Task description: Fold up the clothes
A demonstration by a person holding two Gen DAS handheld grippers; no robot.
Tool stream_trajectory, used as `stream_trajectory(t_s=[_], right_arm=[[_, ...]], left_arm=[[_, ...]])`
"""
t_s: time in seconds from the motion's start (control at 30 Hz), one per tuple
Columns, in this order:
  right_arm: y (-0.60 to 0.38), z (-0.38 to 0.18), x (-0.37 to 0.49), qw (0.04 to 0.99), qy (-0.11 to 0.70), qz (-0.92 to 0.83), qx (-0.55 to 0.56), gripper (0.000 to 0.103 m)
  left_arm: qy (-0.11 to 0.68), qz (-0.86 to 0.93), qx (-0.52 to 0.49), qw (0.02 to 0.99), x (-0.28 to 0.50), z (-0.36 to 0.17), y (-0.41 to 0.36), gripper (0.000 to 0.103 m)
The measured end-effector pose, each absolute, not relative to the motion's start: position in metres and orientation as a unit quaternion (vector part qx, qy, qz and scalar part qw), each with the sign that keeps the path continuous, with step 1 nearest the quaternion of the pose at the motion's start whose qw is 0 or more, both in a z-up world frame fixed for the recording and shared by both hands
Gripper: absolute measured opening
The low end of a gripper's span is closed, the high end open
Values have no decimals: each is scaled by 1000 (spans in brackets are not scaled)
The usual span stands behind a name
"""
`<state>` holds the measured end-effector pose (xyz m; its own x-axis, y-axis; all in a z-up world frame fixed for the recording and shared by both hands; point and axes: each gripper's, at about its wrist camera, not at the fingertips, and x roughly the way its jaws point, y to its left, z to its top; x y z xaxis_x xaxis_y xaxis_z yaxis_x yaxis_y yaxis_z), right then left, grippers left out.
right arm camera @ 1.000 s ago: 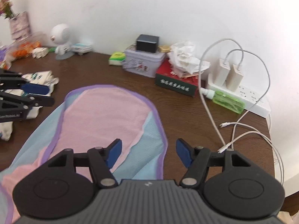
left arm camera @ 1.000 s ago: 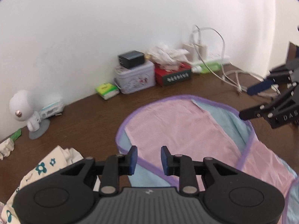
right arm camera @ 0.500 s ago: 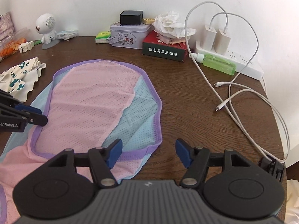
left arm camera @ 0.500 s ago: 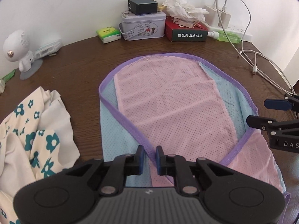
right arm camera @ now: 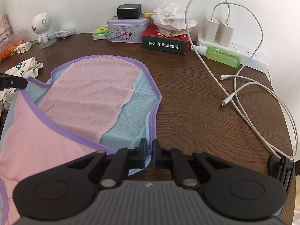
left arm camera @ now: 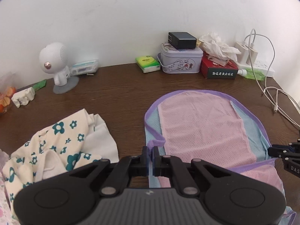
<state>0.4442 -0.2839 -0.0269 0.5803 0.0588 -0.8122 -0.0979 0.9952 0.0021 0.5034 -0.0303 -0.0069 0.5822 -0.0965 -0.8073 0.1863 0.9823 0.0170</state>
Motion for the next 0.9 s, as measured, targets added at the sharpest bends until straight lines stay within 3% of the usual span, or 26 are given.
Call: stream_trajectory(t_s=[0.1,0.17,0.23,0.3,0.33,0.4,0.5,0.73,0.87,0.9], right_arm=[[-289,-26,445,892,451,43,0,12],[-293,-19,441,901,431,40,14,29],[-296,-7,434,913,406,40,22,37],[-297,6,422,918,393,51,22,40],[-296,10,414,918,393,60,16,47],[-294,18,398,916,392,78,5,59],[-286,18,367,909,404,100,-21,60],[-281,-10,300,899,424,106,-8,60],[-278,-18,283,902,417,110,-11,60],[-276,-21,282,903,415,110,-14,60]], left_arm=[[460,-89,21,883,512,-17,-25,5],[454,-86,17,887,514,-23,-23,10],[444,-83,12,892,513,-23,-20,13],[436,-83,-1,896,510,-21,-15,27],[426,-90,-6,900,505,-16,-14,32],[412,-123,-5,903,493,-6,-20,35],[406,-206,16,890,473,8,-46,41],[406,-342,134,837,433,4,-172,44],[427,-329,189,821,443,-19,-224,42],[433,-317,196,821,447,-26,-230,33]])
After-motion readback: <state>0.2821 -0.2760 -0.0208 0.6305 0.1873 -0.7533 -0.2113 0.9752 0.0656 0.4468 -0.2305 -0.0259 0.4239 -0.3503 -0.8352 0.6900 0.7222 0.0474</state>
